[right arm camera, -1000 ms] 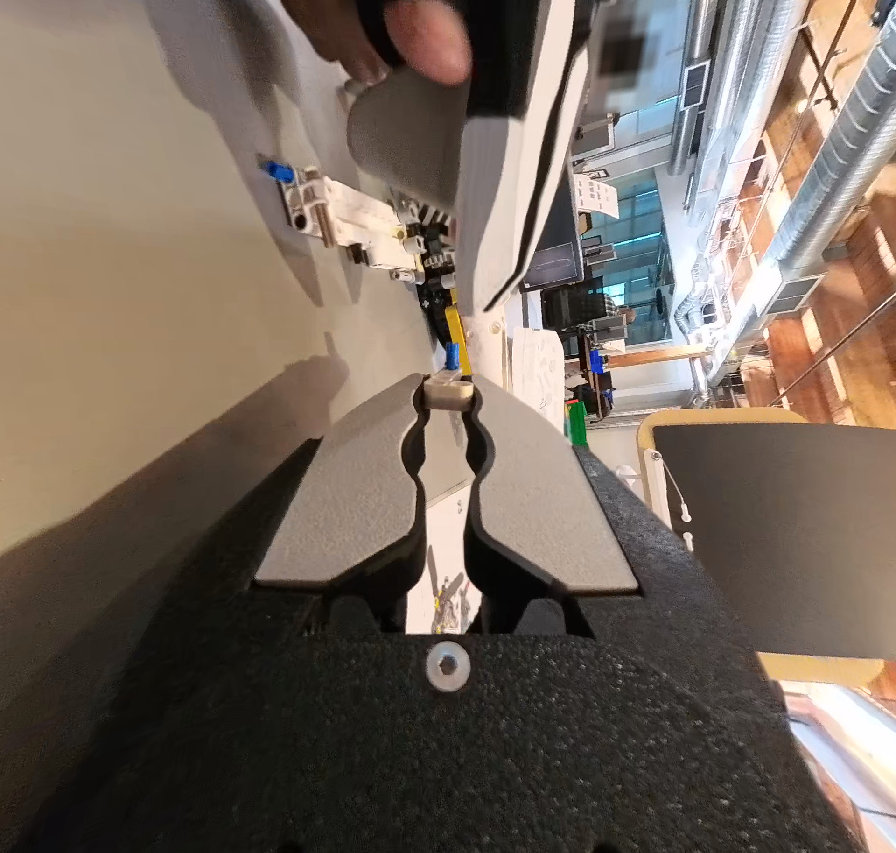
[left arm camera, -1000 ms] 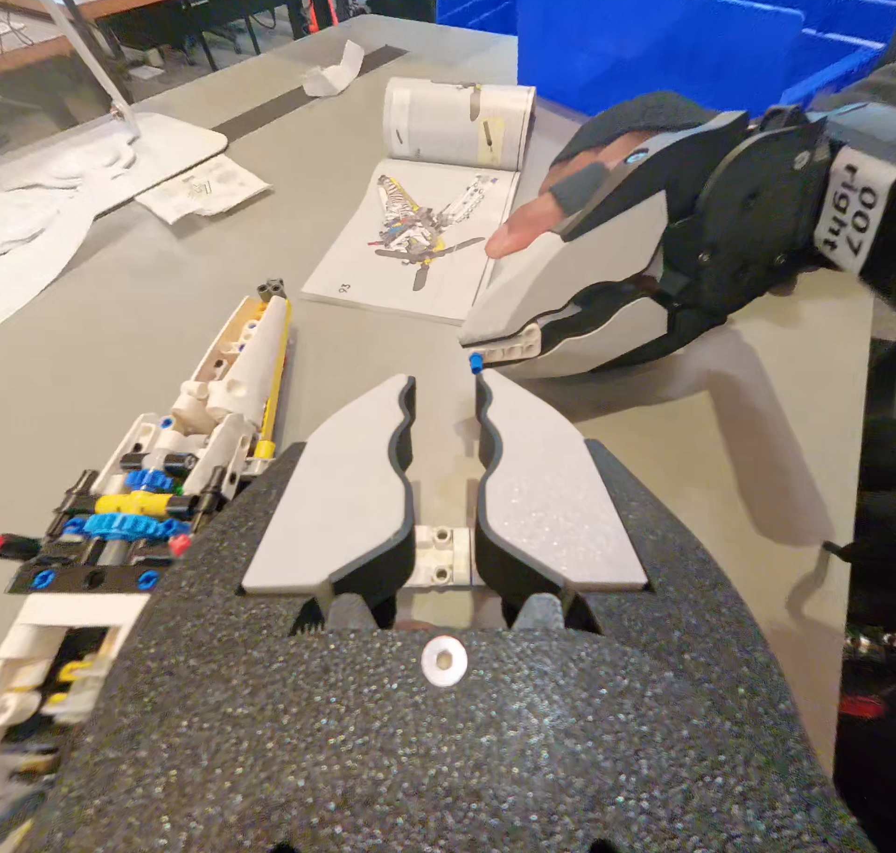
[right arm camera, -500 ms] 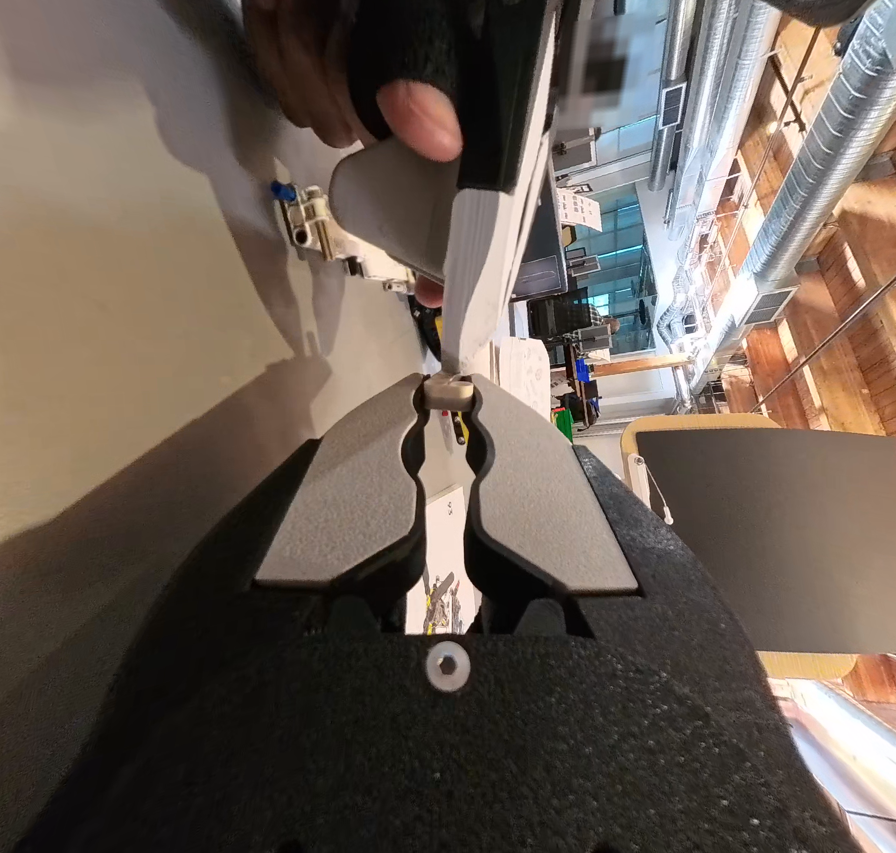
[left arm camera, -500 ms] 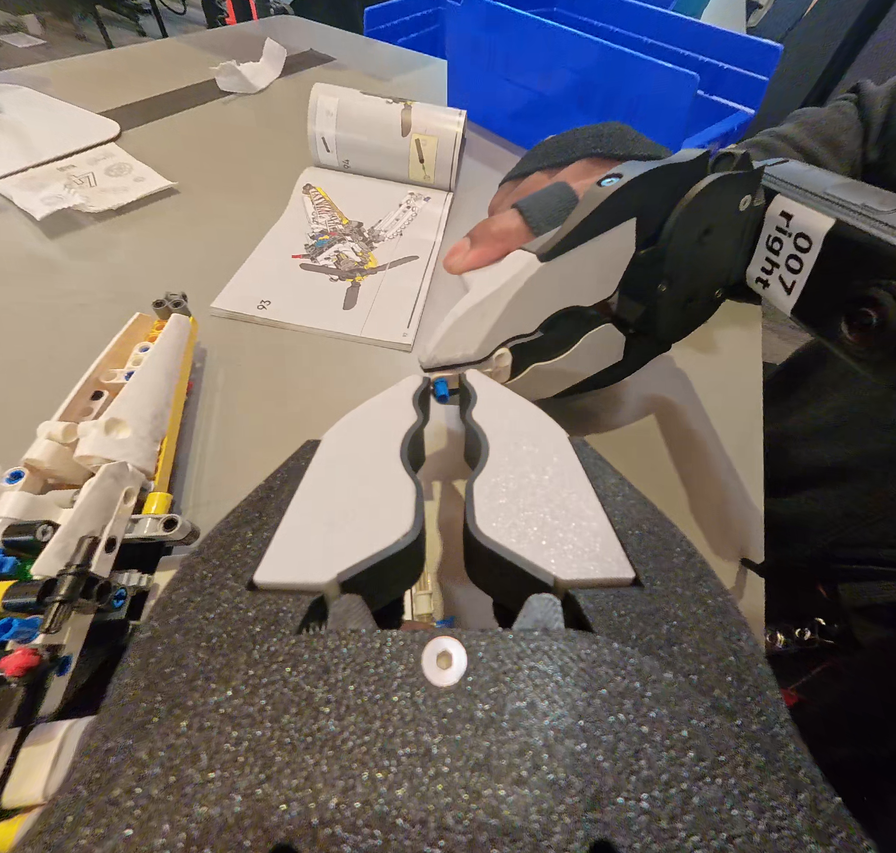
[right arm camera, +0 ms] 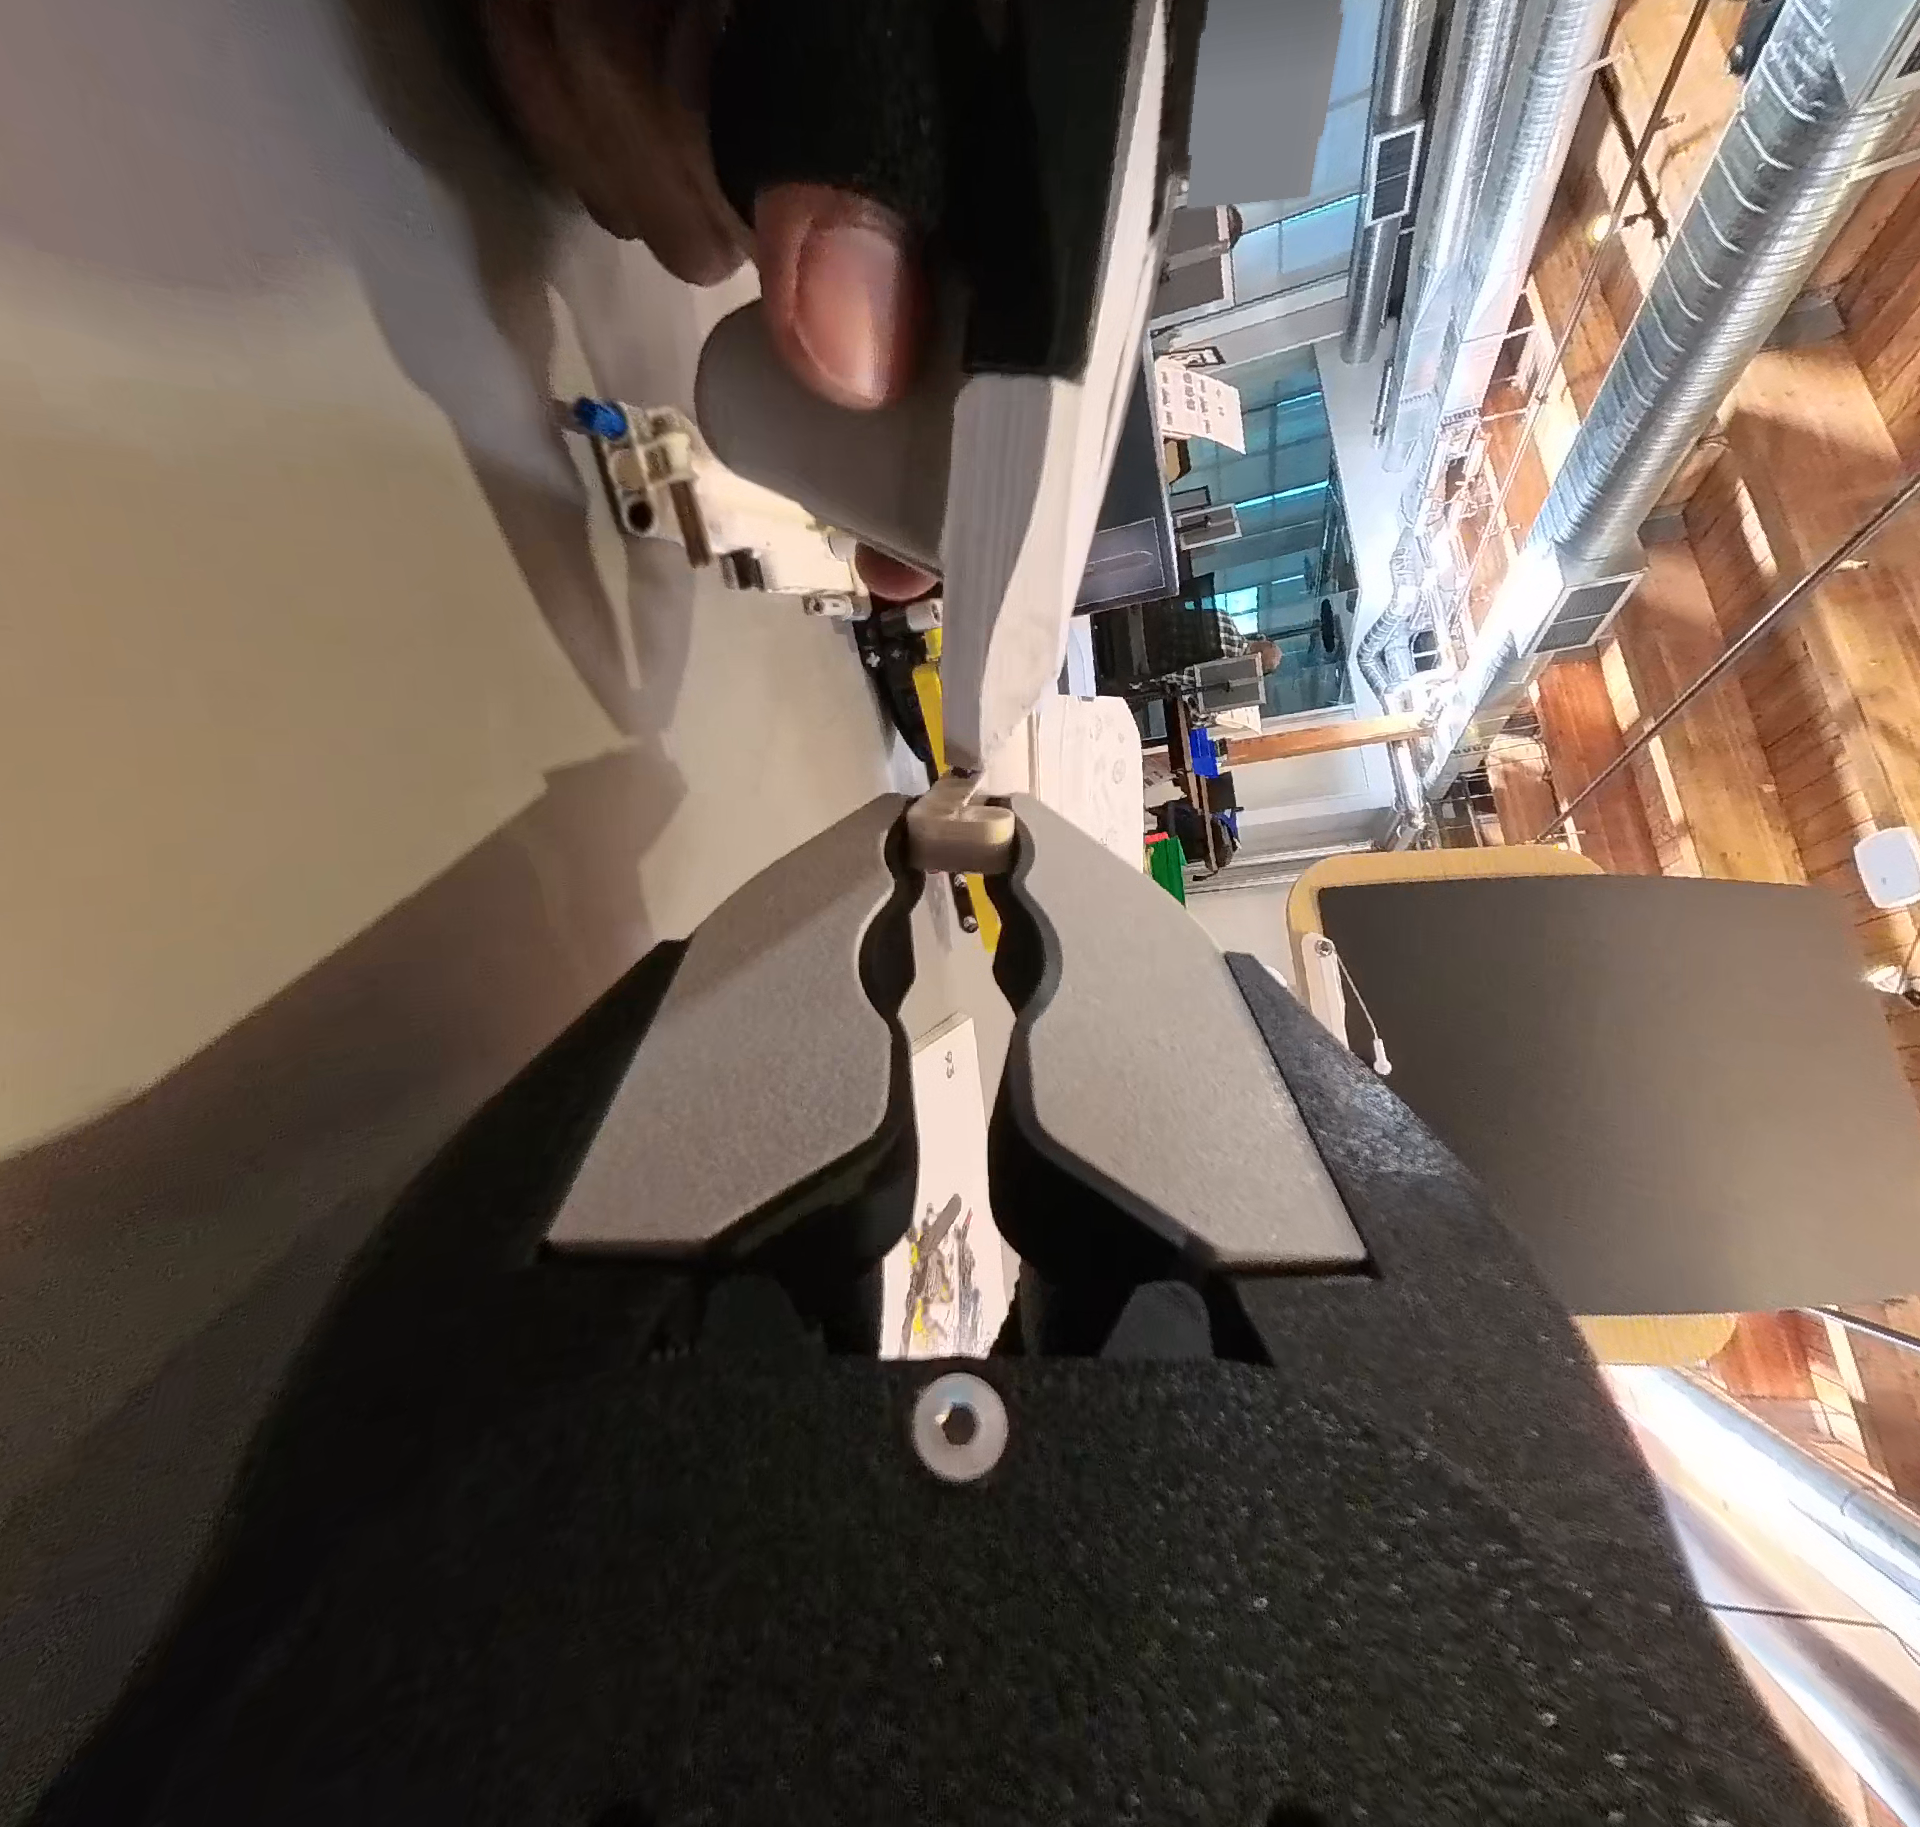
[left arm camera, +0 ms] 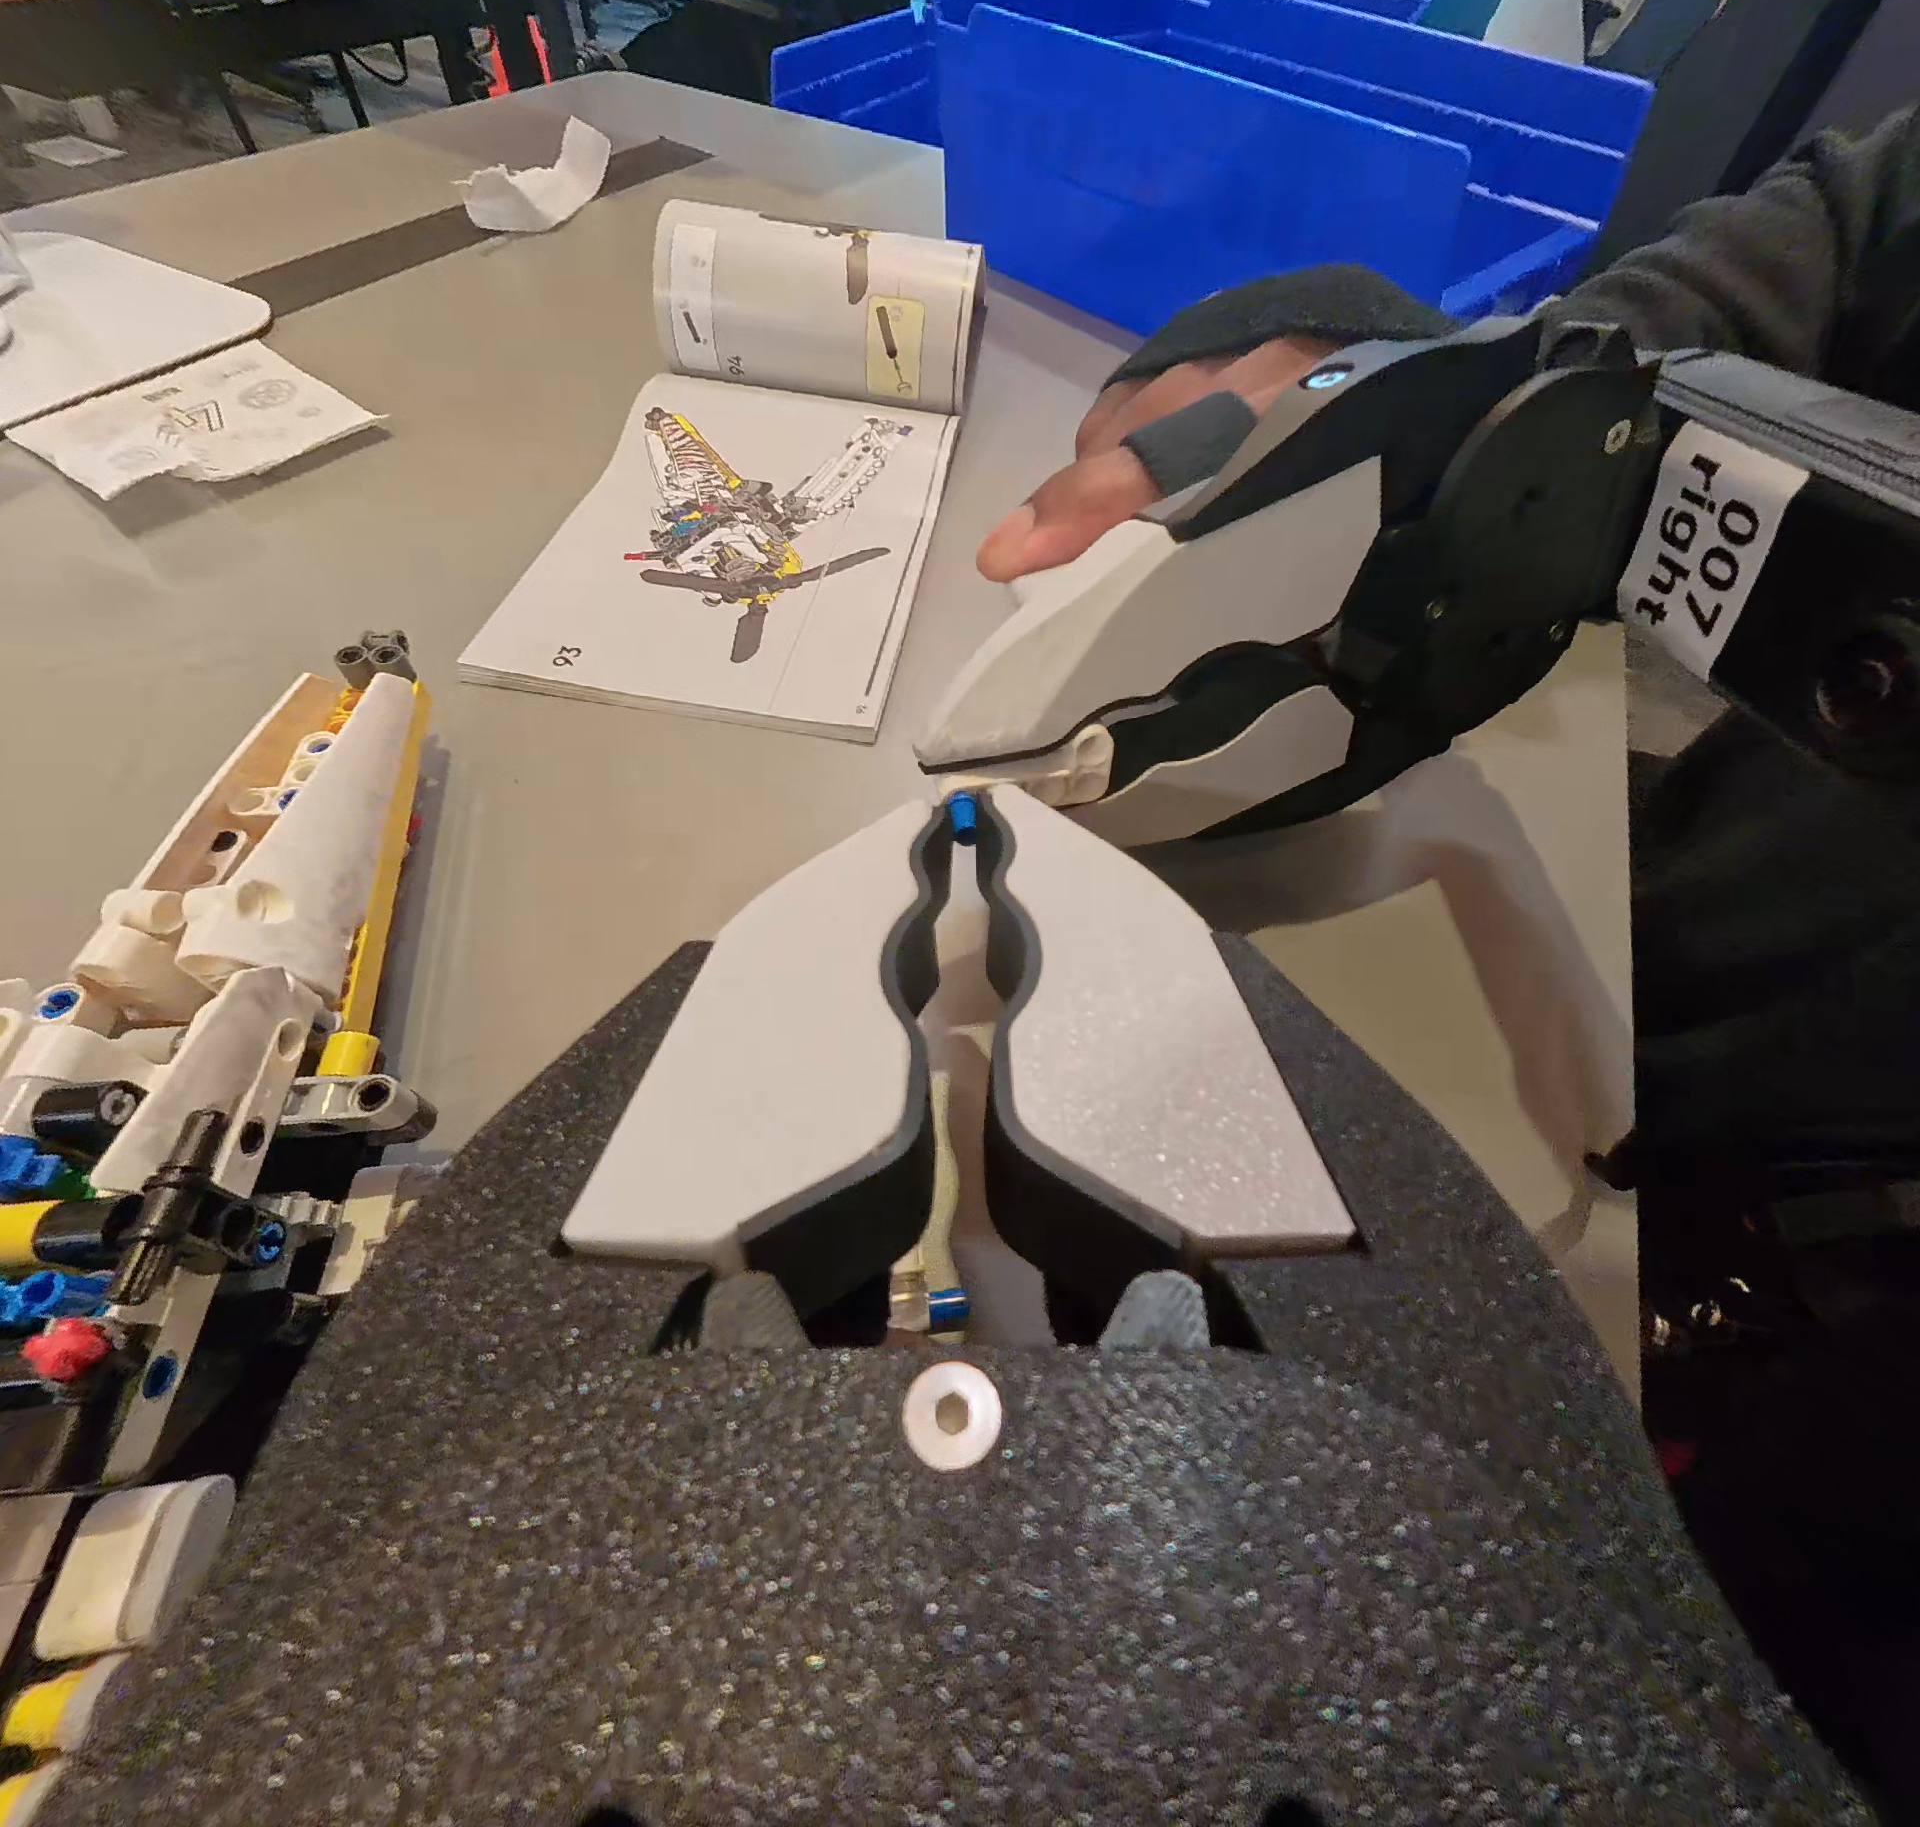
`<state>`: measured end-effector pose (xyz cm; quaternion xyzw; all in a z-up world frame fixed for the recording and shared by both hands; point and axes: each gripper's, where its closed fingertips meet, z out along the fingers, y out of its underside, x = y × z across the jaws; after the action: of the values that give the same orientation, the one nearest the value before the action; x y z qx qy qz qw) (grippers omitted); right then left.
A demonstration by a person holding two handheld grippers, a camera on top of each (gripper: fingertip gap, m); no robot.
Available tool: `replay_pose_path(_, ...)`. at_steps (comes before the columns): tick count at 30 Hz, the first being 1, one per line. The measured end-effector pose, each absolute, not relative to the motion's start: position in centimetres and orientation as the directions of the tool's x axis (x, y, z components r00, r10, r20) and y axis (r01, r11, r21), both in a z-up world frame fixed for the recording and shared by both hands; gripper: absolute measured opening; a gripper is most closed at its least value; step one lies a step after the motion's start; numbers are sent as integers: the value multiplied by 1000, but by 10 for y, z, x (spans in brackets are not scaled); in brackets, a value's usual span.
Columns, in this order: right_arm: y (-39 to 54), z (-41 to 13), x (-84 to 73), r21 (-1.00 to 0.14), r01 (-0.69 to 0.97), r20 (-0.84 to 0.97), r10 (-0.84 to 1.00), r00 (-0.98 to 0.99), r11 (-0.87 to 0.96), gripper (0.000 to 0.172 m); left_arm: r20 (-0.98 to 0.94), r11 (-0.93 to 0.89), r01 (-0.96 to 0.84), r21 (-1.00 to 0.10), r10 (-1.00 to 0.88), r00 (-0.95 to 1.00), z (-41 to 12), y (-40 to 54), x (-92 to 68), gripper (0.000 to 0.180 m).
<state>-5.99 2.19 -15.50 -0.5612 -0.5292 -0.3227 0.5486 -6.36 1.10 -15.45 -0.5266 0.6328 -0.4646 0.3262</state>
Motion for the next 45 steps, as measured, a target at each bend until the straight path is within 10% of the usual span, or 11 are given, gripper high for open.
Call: replay_pose_path(45, 9, -156, -12, -360, 932, 904, 258, 342, 25, 7, 80, 9, -314, -949, -960, -268, -133, 4, -53, 6)
